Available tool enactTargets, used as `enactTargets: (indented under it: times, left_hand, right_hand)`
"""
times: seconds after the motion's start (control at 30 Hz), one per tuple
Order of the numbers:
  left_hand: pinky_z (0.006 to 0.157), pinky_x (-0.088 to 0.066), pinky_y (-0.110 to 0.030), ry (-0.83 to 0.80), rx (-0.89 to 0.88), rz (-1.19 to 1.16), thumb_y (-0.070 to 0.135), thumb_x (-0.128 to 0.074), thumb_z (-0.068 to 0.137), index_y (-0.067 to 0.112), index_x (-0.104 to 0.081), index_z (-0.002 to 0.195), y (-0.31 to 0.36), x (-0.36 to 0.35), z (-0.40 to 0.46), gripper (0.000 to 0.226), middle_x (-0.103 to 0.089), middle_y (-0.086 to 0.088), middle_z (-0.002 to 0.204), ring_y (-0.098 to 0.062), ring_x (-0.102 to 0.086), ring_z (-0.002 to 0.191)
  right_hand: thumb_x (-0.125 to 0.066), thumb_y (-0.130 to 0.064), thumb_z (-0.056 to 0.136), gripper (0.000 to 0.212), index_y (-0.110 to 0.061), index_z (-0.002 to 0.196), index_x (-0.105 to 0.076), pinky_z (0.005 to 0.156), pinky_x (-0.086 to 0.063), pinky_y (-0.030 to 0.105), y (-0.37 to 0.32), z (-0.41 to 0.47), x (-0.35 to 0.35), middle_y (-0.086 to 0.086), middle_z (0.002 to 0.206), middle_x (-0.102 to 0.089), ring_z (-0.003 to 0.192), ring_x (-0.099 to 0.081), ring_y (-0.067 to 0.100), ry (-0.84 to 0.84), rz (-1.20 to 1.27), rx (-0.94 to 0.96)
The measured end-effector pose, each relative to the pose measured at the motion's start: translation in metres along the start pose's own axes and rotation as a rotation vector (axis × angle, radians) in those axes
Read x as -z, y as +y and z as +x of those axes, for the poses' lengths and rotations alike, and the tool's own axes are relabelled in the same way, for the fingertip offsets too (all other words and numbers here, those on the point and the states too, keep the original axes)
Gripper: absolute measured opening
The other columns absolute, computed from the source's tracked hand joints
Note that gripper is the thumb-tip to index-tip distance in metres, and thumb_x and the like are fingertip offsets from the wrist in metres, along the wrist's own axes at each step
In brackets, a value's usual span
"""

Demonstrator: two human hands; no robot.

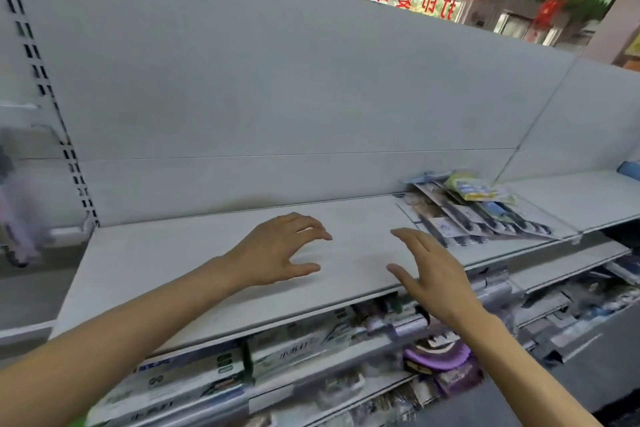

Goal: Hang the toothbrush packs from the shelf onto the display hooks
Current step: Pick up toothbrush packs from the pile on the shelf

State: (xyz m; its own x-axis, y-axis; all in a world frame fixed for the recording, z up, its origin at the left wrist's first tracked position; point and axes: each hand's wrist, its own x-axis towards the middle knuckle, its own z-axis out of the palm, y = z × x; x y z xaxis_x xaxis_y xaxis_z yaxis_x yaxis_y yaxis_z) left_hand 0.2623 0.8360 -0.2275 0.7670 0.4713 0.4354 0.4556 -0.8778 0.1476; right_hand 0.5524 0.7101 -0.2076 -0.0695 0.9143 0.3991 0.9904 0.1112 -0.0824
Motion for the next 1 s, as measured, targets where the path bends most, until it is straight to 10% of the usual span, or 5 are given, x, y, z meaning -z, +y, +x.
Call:
enactTargets:
  times: [0.4,0.8,1.0]
  left_hand:
    - [0.098,-0.045,-0.030,-0.103,0.276,-0.053,0.060,-0.050,0.093,0.036,-0.045,0.140,0.055,-0.118,0.221,0.053,-0.048,0.015,0.141,-0.010,-0.046,0.127]
    - [0.100,-0.042,-0.043,-0.282,0.590,0.096,0.078,-0.037,0.086,0.025,-0.036,0.147,0.037,-0.191,0.323,0.081,-0.056,-0.002,0.140,-0.028,-0.042,0.127]
    - [0.112,-0.026,-0.046,-0.232,0.728,-0.152,0.052,-0.070,0.080,0.026,-0.036,0.149,0.040,-0.191,0.341,0.080,-0.040,-0.007,0.151,-0.030,-0.024,0.142]
  right_hand:
    - [-0.068,-0.030,0.090,0.056,-0.011,0.140,-0.050,0.097,-0.049,0.037,0.218,0.061,-0.004,0.006,0.142,-0.054,0.130,-0.052,0.028,-0.137,-0.078,-0.027]
    - [-0.054,-0.044,0.094,0.067,-0.014,0.151,-0.036,0.109,-0.042,0.036,0.274,0.076,-0.019,0.004,0.158,-0.037,0.144,-0.037,0.022,-0.254,-0.069,0.020]
    - [-0.076,-0.026,0.062,0.060,0.002,0.114,-0.068,0.052,-0.057,0.030,0.275,0.081,-0.030,0.016,0.116,-0.072,0.101,-0.072,0.024,-0.180,-0.181,0.091]
